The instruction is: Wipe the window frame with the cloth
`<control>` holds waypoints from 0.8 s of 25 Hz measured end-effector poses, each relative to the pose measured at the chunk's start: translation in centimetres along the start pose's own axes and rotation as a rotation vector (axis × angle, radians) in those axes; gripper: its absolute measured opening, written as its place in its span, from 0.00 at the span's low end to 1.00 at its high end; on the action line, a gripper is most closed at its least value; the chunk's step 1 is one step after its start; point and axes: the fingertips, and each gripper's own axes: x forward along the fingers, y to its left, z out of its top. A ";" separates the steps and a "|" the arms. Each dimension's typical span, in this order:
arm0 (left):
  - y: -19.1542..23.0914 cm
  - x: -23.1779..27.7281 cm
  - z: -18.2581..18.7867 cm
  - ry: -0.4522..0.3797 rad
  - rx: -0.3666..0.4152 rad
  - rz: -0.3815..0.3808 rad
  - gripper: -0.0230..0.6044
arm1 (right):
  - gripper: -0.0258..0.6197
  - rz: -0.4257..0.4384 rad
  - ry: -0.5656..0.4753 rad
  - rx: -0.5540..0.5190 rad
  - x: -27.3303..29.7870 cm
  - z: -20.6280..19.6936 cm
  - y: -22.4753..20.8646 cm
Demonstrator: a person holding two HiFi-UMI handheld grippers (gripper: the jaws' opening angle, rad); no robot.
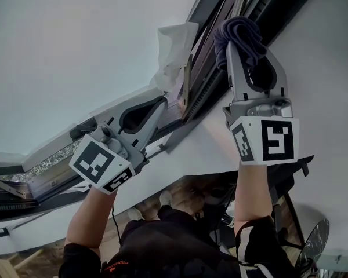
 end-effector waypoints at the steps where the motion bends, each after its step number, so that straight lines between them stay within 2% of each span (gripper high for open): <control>1: 0.0 -0.1 -0.1 0.001 -0.001 -0.002 0.07 | 0.20 -0.001 0.004 0.001 -0.1 -0.2 0.1; 10: -0.1 -0.6 -1.4 0.025 -0.024 -0.008 0.07 | 0.20 -0.008 0.044 0.008 -0.6 -2.0 1.0; 20: 0.0 -1.4 -3.8 0.057 -0.059 -0.007 0.07 | 0.20 -0.005 0.117 -0.012 -1.2 -5.7 2.7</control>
